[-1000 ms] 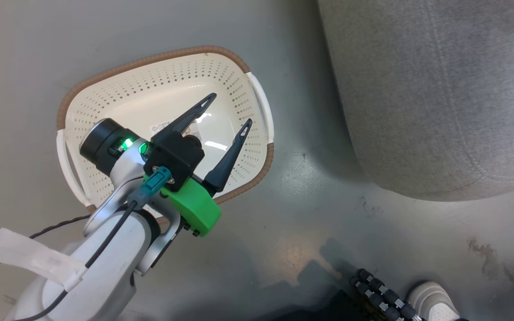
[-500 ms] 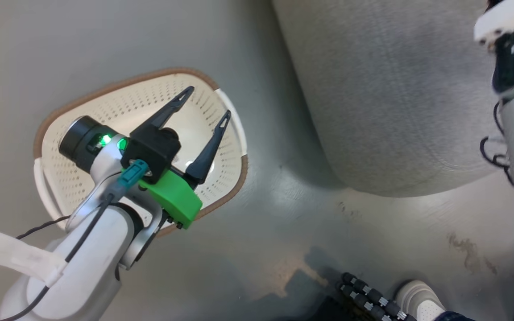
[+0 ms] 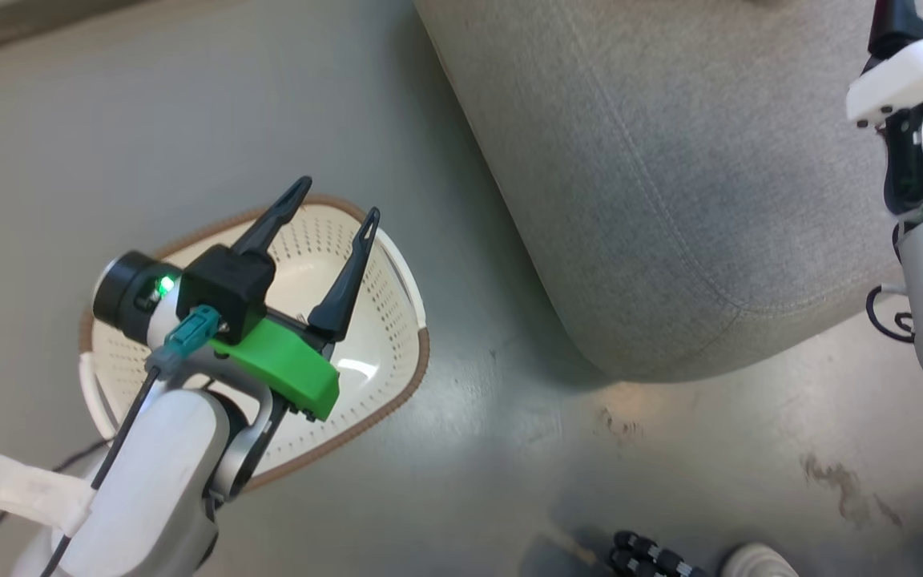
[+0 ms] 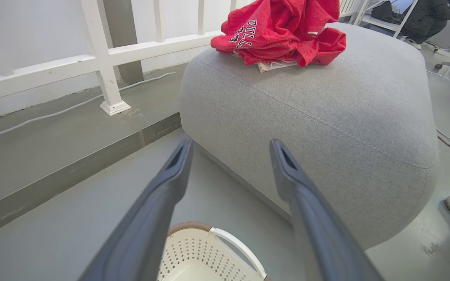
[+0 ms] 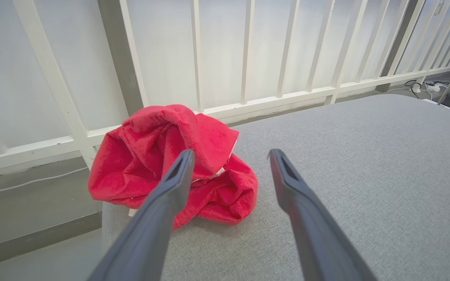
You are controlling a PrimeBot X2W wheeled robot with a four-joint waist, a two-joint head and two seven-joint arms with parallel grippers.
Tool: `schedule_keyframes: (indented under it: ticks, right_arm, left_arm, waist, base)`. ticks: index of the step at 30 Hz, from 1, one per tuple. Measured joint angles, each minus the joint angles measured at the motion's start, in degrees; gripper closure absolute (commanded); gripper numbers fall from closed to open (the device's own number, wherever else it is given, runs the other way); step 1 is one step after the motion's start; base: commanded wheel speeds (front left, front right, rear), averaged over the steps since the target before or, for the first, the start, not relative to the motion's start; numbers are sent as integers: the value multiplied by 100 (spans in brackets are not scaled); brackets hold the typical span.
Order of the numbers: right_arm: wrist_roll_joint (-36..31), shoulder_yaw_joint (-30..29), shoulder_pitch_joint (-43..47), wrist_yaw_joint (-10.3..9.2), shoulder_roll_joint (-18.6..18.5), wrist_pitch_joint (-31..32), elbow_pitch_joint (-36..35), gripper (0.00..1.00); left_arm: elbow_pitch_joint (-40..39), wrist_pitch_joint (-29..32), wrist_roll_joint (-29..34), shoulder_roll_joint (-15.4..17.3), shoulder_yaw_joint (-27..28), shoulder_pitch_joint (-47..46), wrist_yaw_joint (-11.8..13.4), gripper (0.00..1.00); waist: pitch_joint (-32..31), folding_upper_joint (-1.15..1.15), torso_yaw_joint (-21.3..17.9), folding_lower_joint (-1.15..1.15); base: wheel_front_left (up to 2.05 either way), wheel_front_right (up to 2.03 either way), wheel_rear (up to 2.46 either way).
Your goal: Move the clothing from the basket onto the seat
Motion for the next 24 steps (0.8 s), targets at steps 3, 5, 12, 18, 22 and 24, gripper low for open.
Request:
schedule_keyframes:
  ticks: [3, 5, 12, 18, 22, 24]
  right_arm:
    - [-71, 25, 149, 55, -4, -1, -145, 0]
    - [-115, 58, 235, 90, -3, -1, -234, 0]
    - [-235, 226, 610, 238, 60, -1, -443, 0]
    - [-315, 397, 1083, 289, 315, -1, -565, 0]
    - [-371, 467, 1441, 290, 446, -1, -659, 0]
    - [-371, 474, 1613, 289, 522, -1, -716, 0]
  left_arm:
    - [132, -151, -163, -87, 93, 134, 54, 0]
    - [196, -264, -229, -141, 165, 227, 80, 0]
    - [483, -653, -398, -265, 379, 609, 205, 0]
    - [692, -857, -609, -378, 625, 965, 311, 0]
    - [802, -922, -649, -426, 755, 1199, 357, 0]
    - [856, -945, -658, -471, 851, 1330, 376, 0]
  waist:
    - [-209, 0, 42, 0]
    - [-346, 0, 92, 0]
    - [-793, 0, 408, 0]
    - [-1206, 0, 861, 0]
    - [-1442, 0, 1139, 0]
    - [-1561, 0, 1279, 0]
  base:
    - [0, 0, 0]
    - [0, 0, 0]
    - [0, 0, 0]
    - [0, 0, 0]
    - [0, 0, 0]
    - [0, 0, 0]
